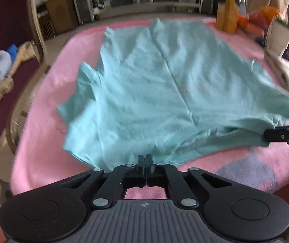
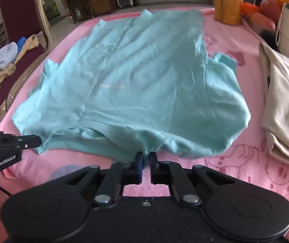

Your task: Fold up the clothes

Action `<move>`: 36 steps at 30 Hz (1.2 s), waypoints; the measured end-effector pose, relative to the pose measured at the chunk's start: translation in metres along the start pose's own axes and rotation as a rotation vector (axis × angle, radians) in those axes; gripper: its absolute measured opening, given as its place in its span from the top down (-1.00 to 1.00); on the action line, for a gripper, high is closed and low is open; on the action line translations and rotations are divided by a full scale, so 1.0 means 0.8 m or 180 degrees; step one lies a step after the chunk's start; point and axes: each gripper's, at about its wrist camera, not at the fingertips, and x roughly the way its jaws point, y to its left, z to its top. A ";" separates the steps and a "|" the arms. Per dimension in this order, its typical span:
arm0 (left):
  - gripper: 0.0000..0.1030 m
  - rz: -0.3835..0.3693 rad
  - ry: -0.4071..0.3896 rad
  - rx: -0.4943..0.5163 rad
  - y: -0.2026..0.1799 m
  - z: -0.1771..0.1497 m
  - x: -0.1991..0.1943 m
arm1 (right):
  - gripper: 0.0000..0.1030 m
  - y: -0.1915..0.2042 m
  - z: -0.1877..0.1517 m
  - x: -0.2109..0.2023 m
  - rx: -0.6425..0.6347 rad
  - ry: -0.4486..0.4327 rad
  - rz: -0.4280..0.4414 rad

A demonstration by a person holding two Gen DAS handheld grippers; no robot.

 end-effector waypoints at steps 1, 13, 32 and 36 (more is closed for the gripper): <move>1.00 -0.0068 -0.0040 -0.0067 0.007 0.002 -0.009 | 0.90 -0.004 0.002 -0.010 0.0152 -0.0007 0.0132; 0.84 -0.0223 0.0157 -0.0493 0.051 0.003 -0.008 | 0.37 -0.045 0.002 -0.026 0.0740 0.0204 0.0164; 0.67 0.0801 0.0459 -0.0132 0.092 0.044 0.048 | 0.56 -0.100 0.039 -0.040 0.1044 0.0025 -0.0347; 0.65 0.0236 0.0142 -0.0230 0.086 0.067 0.024 | 0.47 -0.135 0.078 -0.063 0.1343 -0.0413 -0.0086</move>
